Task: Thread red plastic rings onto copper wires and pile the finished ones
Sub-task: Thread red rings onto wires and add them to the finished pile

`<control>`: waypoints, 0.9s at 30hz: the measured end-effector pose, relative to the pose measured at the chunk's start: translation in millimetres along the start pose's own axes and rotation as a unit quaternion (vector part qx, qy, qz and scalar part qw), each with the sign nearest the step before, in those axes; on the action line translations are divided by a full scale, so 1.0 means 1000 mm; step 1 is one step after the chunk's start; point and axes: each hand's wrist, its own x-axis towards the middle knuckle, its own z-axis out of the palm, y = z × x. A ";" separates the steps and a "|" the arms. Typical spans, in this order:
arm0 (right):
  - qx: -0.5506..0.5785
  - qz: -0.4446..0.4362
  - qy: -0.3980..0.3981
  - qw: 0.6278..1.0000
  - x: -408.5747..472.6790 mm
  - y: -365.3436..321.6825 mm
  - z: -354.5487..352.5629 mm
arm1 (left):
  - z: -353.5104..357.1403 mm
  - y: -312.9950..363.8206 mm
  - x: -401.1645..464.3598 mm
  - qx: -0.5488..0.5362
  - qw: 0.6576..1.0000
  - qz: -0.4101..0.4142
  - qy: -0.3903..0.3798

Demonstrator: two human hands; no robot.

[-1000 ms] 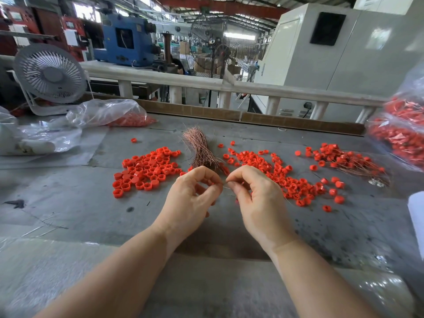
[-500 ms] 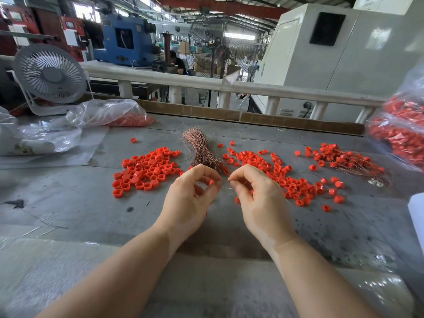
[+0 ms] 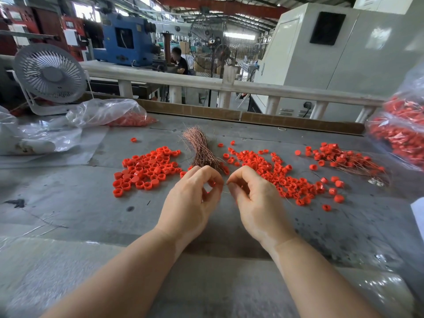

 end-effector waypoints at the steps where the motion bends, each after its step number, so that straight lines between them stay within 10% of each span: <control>1: 0.002 0.002 -0.003 1.000 0.000 0.000 0.000 | -0.001 0.001 -0.001 0.011 1.000 0.009 0.004; 16: 0.031 0.014 -0.015 0.999 0.001 -0.001 0.001 | -0.008 0.014 -0.002 0.148 0.985 0.084 0.009; 27: 0.026 -0.007 0.072 0.997 0.004 0.006 0.000 | -0.001 -0.001 0.009 -0.167 0.975 -0.148 -0.011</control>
